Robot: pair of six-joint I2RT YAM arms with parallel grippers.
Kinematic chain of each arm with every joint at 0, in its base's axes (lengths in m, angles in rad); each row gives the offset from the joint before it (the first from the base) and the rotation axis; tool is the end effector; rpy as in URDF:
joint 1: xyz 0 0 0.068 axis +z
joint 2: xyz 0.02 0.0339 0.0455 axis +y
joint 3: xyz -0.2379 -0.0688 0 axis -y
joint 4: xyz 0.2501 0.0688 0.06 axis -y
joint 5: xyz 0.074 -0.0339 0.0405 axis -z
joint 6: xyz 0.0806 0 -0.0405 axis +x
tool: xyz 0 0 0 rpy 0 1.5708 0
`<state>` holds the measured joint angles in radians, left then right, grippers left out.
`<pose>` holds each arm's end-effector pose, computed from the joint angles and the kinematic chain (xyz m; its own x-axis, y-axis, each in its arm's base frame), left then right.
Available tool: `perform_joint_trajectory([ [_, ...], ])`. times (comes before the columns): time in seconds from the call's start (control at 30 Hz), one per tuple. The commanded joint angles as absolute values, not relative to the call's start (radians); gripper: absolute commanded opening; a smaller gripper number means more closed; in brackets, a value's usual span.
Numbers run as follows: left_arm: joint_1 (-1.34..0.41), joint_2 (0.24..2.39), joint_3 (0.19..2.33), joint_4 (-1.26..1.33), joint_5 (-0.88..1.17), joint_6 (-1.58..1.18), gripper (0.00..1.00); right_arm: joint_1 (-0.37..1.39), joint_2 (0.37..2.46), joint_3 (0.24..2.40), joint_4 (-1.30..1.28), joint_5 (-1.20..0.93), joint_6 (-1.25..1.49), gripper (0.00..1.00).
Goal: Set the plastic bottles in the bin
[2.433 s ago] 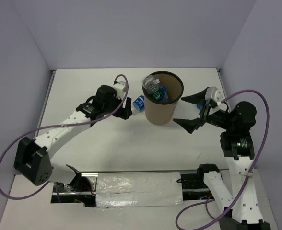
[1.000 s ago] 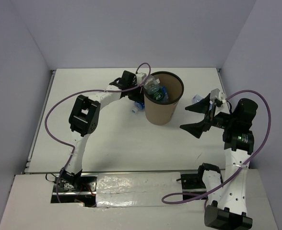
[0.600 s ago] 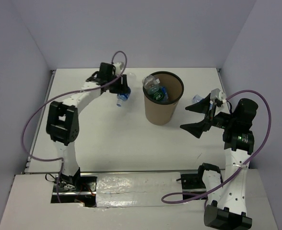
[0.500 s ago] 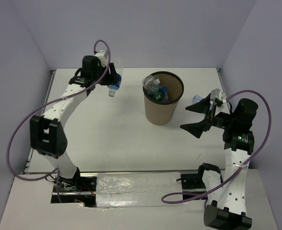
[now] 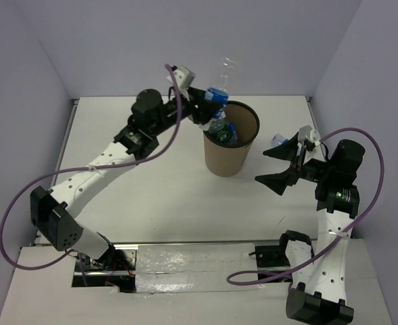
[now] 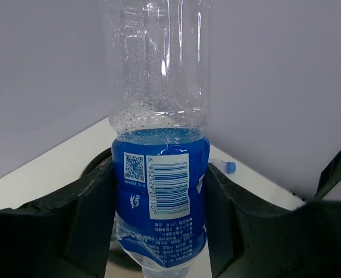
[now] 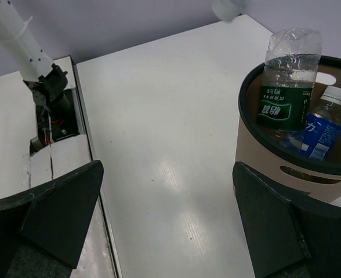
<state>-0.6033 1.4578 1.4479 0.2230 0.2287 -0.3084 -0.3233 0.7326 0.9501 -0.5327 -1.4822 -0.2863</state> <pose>0.3132 -0.2380 0.4397 -0.0572 -0.3196 -0.9458 0.7532 0.6080 -0.2510 0.1692 0.0280 0.3600 -0.0363 -0.0142 -0.9992 -0.9174 0.3969 0.0277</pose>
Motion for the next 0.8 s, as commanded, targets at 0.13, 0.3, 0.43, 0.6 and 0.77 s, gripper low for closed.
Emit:
perform_joint_trajectory([
  [0.13,-0.778,1.632,1.517,0.5,0.063,-0.219,0.0,-0.38,0.713,0.996,-0.525,-1.583,-0.276,1.0],
  [0.3,-0.86,1.776,1.575,0.578,-0.103,-0.146,0.0,-0.431,0.687,0.957,-0.434,-1.606,-0.203,1.0],
  [0.43,-0.877,1.868,1.64,0.566,-0.202,-0.103,0.0,-0.468,0.675,0.927,-0.41,-1.614,-0.186,1.0],
  [0.6,-0.879,1.891,1.612,0.609,-0.304,-0.08,0.07,-0.486,0.663,0.894,-0.358,-1.617,-0.161,1.0],
  [0.77,-0.884,1.876,1.582,0.589,-0.304,-0.095,0.29,-0.492,0.658,0.873,-0.308,-1.617,-0.12,1.0],
])
